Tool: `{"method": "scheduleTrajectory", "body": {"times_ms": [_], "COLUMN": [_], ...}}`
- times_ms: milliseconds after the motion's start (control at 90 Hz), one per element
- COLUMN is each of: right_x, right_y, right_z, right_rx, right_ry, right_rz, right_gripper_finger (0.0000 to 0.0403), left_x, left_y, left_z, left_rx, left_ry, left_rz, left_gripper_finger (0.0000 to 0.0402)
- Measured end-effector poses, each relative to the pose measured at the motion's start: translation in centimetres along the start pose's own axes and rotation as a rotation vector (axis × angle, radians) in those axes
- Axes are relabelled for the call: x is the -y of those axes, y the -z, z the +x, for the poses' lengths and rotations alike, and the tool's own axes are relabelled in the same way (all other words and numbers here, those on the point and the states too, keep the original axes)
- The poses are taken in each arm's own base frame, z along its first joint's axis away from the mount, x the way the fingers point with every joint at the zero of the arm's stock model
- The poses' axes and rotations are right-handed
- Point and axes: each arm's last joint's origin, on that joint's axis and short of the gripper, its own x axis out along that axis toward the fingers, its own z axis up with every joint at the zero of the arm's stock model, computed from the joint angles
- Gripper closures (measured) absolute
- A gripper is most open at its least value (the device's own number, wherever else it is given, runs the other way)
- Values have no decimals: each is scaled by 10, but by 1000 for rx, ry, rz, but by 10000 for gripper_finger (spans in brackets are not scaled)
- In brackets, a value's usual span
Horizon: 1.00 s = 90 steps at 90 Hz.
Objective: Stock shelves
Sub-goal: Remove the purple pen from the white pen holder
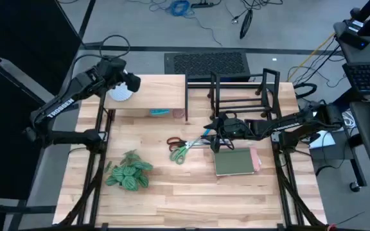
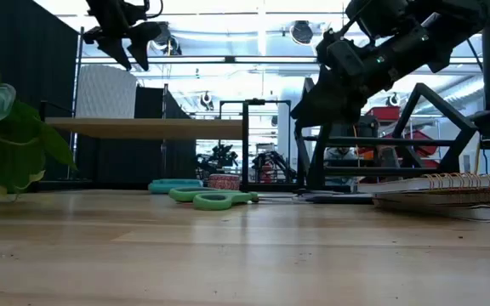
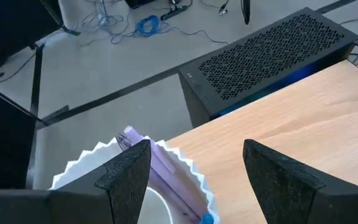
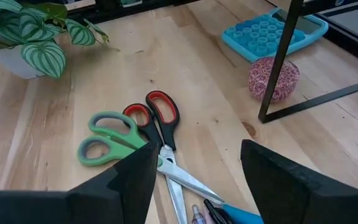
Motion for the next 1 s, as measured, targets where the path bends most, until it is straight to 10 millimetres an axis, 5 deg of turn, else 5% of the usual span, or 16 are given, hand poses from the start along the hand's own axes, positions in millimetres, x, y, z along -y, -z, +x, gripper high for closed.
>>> {"method": "scheduleTrajectory", "body": {"times_ms": [522, 1000], "right_x": [0, -1], "right_y": [-1, -4], "right_z": [0, 0], "right_rx": [5, 36], "right_ry": [-1, -8], "right_rz": [-24, -20], "right_gripper_finger": [188, 188], "left_x": [-6, -16], "left_y": [-9, -6], "left_z": [-11, 3], "left_rx": [127, 39], "left_ry": [-29, 3], "left_rz": [-124, -241], "left_gripper_finger": [159, 159]}}
